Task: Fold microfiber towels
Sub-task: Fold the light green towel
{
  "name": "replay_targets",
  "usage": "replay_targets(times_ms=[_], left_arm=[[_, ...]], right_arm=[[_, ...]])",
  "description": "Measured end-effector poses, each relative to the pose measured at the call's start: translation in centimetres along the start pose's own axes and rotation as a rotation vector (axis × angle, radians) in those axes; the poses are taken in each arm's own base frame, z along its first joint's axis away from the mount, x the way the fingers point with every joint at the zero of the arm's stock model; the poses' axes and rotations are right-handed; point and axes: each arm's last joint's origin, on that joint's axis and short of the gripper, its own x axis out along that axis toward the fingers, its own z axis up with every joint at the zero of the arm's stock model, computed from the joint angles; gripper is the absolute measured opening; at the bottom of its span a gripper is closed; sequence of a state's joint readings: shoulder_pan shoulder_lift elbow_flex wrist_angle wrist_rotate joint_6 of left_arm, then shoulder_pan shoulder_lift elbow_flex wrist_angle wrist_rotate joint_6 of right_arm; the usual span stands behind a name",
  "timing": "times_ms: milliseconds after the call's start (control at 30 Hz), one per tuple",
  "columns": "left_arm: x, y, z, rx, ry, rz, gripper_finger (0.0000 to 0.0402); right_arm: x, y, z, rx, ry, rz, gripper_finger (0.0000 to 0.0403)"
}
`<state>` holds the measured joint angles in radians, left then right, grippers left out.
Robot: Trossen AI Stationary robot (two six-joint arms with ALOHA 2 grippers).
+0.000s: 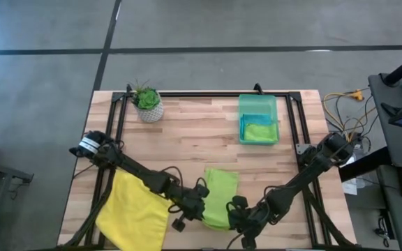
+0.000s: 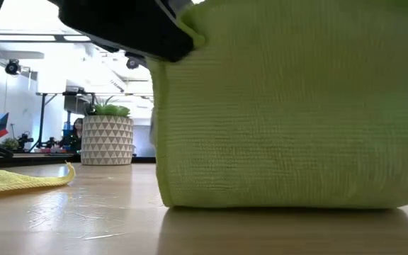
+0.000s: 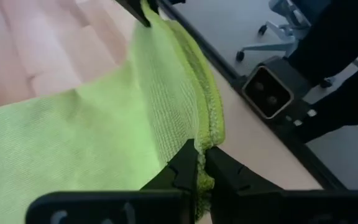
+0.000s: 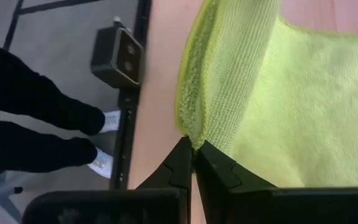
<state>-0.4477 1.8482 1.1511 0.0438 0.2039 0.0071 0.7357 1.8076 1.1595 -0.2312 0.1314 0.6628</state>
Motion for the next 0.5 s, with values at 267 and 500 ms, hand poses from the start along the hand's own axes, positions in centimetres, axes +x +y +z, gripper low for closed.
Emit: replay_targets(times_ms=[267,500], left_arm=[[-1.5,3.0,-0.1,-0.051,0.028,0.143,0.0004],[-2.8,5.3,-0.2,-0.043,0.058,0.201,0.0004]], right_arm=[[-0.5,-2.4,-0.5,0.070,0.014,-0.047,0.0009],[-2.9,-6.0,-1.1,0.133,-0.028,-0.111,0.0009]])
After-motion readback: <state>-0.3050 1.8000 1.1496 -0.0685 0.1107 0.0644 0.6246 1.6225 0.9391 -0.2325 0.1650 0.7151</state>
